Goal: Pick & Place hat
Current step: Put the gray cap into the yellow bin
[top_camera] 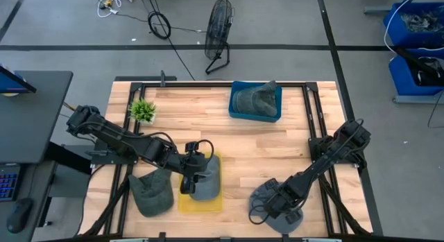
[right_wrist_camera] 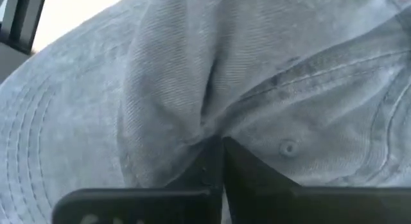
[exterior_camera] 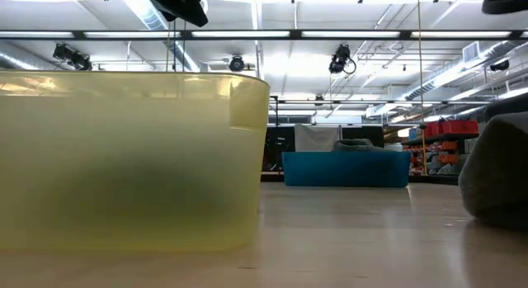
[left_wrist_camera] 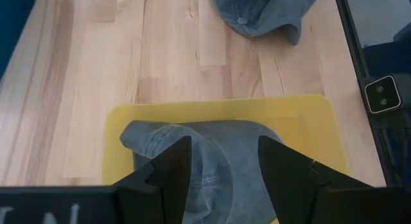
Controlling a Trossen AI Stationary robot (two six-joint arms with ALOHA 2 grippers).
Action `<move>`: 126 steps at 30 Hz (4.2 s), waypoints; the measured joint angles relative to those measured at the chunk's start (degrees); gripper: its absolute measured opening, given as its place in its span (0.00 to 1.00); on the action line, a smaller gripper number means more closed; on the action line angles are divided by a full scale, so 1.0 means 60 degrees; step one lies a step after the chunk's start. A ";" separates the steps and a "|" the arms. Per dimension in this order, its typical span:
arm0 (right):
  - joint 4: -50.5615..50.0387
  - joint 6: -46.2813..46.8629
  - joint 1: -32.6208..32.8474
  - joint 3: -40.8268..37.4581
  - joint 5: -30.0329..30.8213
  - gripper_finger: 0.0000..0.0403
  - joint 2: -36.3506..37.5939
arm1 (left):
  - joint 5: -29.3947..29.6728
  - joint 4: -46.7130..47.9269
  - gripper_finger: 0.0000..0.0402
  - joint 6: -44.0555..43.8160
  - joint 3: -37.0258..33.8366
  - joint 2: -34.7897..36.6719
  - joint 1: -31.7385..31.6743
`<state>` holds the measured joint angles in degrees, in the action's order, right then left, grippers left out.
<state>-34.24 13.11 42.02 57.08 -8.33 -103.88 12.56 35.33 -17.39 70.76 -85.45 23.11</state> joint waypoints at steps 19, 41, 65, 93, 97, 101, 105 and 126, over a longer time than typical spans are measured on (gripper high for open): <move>-0.0657 0.0009 -0.0500 -0.0051 0.1865 0.00 0.2918 | -0.0004 -0.0038 0.46 0.0008 0.0000 -0.0004 0.0000; 0.0401 0.0350 -0.1649 -0.0029 0.5312 0.00 0.2929 | -0.0174 -0.3904 0.46 -0.4418 -0.0013 -0.1753 -0.0889; 0.1229 -0.4563 -0.1543 -0.0025 0.3077 0.50 0.1374 | -0.1393 -0.4563 0.46 -0.4279 -0.0007 -0.2171 -0.1207; 0.0723 0.1209 -0.1971 -0.0040 0.6929 0.03 0.1707 | -0.1288 -0.6189 0.46 -0.2639 0.0001 -0.2205 -0.1471; 0.1140 0.0749 -0.2046 -0.0040 0.7037 0.01 0.1712 | -0.1278 -0.6236 0.46 -0.0482 0.0007 -0.2466 -0.1671; 0.1585 0.0222 -0.2252 -0.0040 0.6460 0.01 0.1705 | -0.1297 -0.6187 0.46 0.1729 0.0004 -0.2741 -0.1808; 0.1906 -0.0284 -0.2483 -0.0040 0.6555 0.01 0.1705 | -0.1444 -0.6207 0.46 0.2143 0.0007 -0.3186 -0.1935; 0.1967 -0.1094 -0.2736 -0.0040 0.6184 0.01 0.1701 | -0.0825 -0.7062 0.35 0.2584 0.0153 -0.3974 -0.2208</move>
<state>-22.44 6.54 25.61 56.84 28.78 -93.67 7.61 -7.04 -1.88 71.68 -109.30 9.87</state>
